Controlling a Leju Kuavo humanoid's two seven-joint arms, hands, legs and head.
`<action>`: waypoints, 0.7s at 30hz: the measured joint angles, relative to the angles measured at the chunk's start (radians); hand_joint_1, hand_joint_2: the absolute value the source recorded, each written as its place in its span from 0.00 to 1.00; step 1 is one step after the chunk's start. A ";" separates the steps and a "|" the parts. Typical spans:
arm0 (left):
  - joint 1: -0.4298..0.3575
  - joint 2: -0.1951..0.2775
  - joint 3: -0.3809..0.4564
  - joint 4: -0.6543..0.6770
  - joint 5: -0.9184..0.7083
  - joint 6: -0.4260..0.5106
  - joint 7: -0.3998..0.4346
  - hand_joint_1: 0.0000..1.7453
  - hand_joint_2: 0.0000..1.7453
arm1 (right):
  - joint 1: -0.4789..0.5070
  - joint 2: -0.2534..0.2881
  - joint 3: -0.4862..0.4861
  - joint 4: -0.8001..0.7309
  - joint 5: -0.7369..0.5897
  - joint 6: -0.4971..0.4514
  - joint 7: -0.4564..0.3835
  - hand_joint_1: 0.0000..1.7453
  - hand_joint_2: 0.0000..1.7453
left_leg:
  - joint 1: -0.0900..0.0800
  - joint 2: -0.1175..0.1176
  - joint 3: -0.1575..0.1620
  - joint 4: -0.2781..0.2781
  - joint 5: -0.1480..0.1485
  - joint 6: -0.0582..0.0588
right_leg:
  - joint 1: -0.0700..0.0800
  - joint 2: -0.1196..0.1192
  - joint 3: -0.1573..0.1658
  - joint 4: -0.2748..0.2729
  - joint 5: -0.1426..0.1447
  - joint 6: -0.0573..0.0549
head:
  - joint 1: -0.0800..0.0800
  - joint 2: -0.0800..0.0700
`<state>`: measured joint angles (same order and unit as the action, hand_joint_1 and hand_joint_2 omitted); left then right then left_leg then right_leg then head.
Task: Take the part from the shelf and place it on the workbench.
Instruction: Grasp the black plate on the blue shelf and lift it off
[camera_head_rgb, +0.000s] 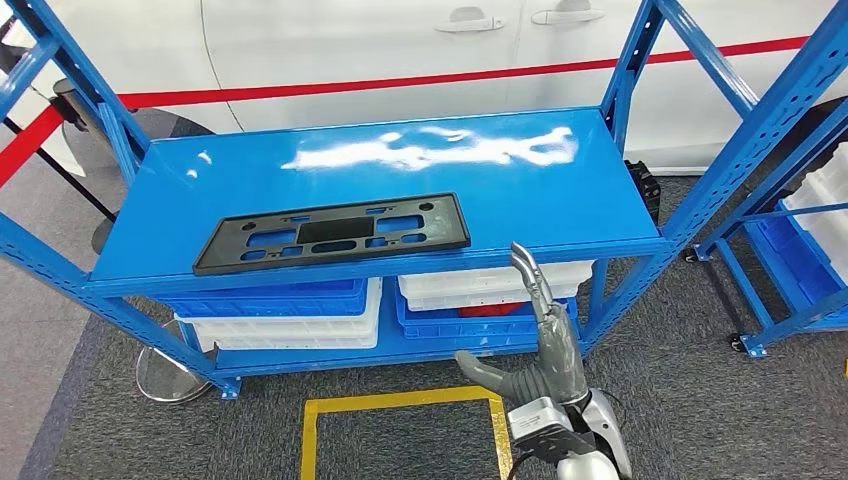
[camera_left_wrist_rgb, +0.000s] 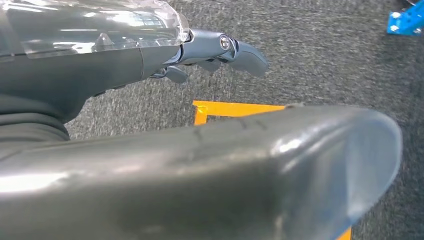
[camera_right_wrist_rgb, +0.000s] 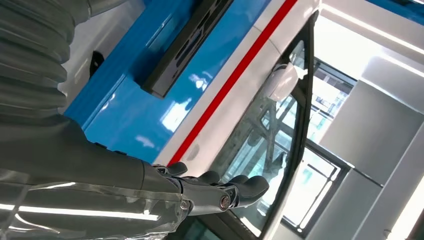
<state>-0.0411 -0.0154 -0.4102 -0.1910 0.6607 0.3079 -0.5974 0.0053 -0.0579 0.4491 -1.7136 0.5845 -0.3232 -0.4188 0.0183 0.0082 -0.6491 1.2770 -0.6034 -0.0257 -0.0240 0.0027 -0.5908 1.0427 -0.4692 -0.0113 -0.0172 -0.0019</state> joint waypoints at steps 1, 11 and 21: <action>0.000 0.001 -0.002 0.001 0.000 0.000 0.000 0.00 0.00 | -0.003 0.000 0.012 0.000 0.033 -0.013 0.010 0.00 1.00 | 0.000 0.000 0.021 -0.061 0.046 0.005 | 0.001 0.003 0.005 0.000 -0.002 0.001 | 0.000 0.000; -0.010 0.003 -0.027 0.006 -0.011 -0.002 -0.002 0.00 0.00 | -0.064 0.000 0.112 0.009 0.364 -0.138 0.102 0.00 1.00 | -0.009 -0.005 0.091 -0.266 0.141 0.053 | 0.002 0.001 -0.039 0.103 -0.071 0.048 | 0.002 0.000; -0.017 0.001 -0.046 0.006 -0.019 -0.002 0.004 0.00 0.00 | -0.156 0.001 0.253 0.072 0.502 -0.187 0.266 0.00 1.00 | -0.027 -0.008 0.090 -0.257 0.131 0.048 | 0.020 -0.005 0.002 -0.010 0.006 0.017 | 0.001 0.000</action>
<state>-0.0578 -0.0144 -0.4563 -0.1854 0.6418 0.3055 -0.5937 -0.1510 -0.0572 0.7021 -1.6419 1.0863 -0.5106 -0.1532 -0.0089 0.0005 -0.5587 1.0199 -0.4727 0.0219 -0.0044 -0.0019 -0.5885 1.0328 -0.4634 0.0061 -0.0163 -0.0019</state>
